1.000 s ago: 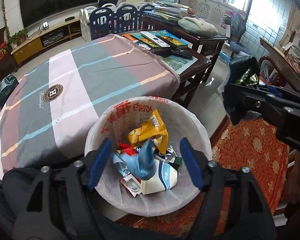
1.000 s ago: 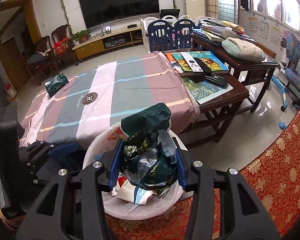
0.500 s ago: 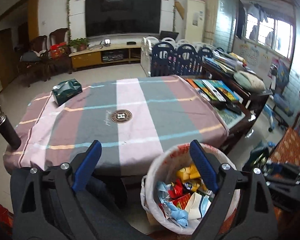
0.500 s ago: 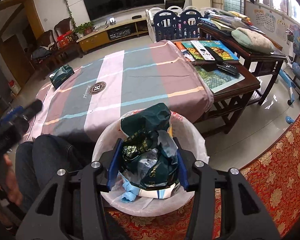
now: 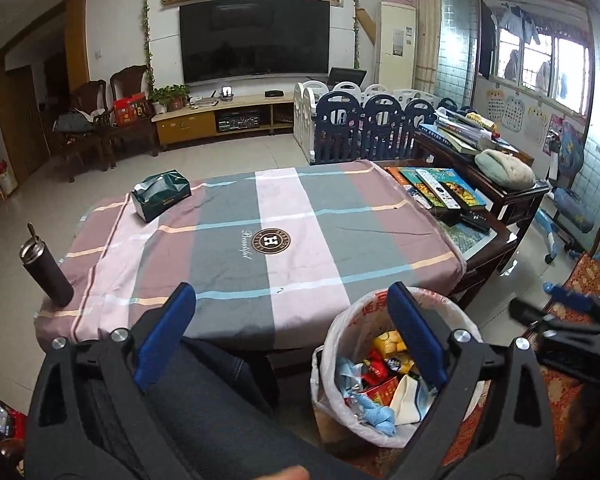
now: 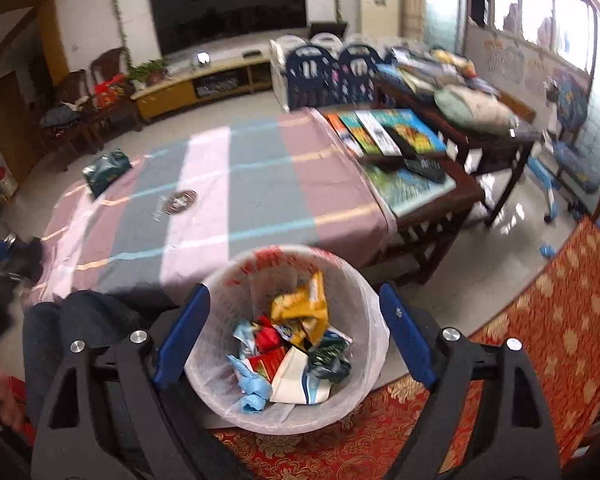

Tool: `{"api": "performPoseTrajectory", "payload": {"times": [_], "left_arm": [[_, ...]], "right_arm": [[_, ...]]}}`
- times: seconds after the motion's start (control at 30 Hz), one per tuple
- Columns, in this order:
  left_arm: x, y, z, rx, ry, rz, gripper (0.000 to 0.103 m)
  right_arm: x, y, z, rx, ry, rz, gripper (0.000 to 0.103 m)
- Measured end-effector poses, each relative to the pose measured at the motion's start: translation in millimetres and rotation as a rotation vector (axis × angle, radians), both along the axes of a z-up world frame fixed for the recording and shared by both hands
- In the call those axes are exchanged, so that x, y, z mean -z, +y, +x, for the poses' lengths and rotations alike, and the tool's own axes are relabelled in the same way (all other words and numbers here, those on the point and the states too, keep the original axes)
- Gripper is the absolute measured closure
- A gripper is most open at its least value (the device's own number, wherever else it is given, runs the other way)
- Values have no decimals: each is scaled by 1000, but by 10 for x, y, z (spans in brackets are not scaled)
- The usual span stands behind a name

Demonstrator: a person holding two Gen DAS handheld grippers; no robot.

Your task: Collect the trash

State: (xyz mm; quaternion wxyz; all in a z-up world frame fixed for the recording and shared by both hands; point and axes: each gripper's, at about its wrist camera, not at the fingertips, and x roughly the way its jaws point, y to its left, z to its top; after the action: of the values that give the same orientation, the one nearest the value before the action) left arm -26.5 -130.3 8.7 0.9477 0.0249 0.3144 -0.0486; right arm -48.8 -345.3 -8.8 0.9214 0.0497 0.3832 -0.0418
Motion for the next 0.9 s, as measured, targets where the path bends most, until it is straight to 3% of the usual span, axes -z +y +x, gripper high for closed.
{"api": "performPoseTrajectory", "payload": {"times": [0.1,0.17,0.5,0.9], "left_arm": [[-84,58,-127,-9,-9,5,4],[-158,129,-244,-28,-28,8,4],[-339,439,-474,-112,-78,18,3],[-354,426,-498,-99,-78,25,3]], "right_arm": [[-343,215,-215,3,-114,-95,4],[-467,324,-314,7,-158,-127,4],[-356,509,-331,1,-112,-83,4],[-401,550,-365,-3,-140,-92,4]]}}
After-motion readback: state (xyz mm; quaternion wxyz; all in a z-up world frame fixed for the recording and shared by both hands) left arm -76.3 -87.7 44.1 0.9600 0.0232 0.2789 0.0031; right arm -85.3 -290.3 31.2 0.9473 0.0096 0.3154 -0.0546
